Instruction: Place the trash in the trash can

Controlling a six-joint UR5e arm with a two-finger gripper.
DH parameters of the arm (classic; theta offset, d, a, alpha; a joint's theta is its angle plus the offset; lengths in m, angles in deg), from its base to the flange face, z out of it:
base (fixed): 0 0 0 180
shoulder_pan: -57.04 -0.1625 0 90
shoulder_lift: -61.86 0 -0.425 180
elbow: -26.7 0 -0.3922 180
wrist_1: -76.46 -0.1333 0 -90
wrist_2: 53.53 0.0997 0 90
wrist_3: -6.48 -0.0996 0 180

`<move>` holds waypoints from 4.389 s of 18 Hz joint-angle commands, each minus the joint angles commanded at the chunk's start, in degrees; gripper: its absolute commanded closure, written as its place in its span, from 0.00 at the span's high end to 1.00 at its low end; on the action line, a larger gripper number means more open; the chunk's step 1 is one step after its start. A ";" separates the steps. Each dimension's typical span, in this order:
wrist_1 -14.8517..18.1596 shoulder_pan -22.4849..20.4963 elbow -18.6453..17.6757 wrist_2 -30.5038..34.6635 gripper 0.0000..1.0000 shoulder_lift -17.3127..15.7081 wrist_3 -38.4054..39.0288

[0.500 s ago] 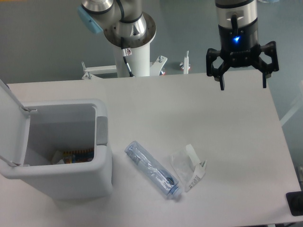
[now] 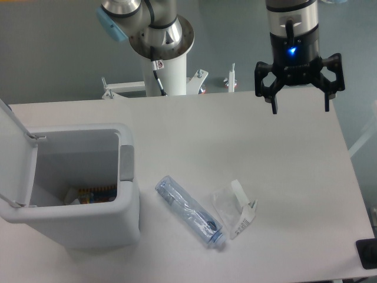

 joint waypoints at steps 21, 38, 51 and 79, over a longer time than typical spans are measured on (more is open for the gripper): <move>-6.04 7.56 -9.67 0.00 1.00 10.27 4.59; -14.24 8.35 -14.41 5.71 1.00 20.48 7.56; -14.94 8.88 -13.89 8.00 0.00 20.31 7.74; -14.24 11.85 0.71 -16.26 0.00 1.60 40.50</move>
